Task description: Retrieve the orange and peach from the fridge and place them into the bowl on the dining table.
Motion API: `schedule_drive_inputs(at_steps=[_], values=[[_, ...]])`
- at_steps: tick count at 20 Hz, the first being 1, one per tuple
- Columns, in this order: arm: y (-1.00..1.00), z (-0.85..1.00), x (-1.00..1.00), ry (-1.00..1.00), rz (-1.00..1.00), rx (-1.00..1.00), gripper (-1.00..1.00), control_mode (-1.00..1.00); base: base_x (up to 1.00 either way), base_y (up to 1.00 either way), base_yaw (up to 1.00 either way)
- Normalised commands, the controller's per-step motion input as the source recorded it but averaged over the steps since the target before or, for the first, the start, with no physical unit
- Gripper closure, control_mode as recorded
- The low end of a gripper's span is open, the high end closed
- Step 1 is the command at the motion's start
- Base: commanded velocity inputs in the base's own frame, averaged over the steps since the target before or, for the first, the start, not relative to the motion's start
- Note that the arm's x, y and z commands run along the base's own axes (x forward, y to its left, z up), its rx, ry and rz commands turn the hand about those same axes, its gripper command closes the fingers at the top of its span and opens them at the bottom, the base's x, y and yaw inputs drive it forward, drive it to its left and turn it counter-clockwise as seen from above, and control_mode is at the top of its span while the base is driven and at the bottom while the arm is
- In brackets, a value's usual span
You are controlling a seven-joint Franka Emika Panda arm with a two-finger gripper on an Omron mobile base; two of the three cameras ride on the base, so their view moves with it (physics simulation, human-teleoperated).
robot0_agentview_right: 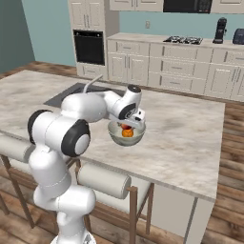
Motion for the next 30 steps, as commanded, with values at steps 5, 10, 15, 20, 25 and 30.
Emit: schedule_drive_inputs(at_steps=[5, 10, 15, 20, 25, 30], values=[[-0.01, -0.2, 0.47, 0.0, -0.06, 0.0, 1.0, -1.0, 0.0, 0.0, 0.0], [0.0, -0.25, 0.3, 0.0, -0.06, 0.0, 1.0, -1.0, 0.0, 0.0, 0.0], [-0.02, -0.28, 0.25, 0.0, -0.07, 0.0, 1.0, -1.0, 0.0, 0.0, 0.0], [-0.01, -0.17, 0.24, 0.0, -0.06, 0.0, -1.0, -1.0, 0.0, 0.0, 0.0], [0.0, 0.09, -0.26, -0.01, -0.05, 0.0, -1.0, -1.0, 0.0, 0.0, 0.0], [0.25, 0.35, -0.61, -0.03, -0.03, -0.03, -1.0, -1.0, 0.0, 0.0, 0.0]])
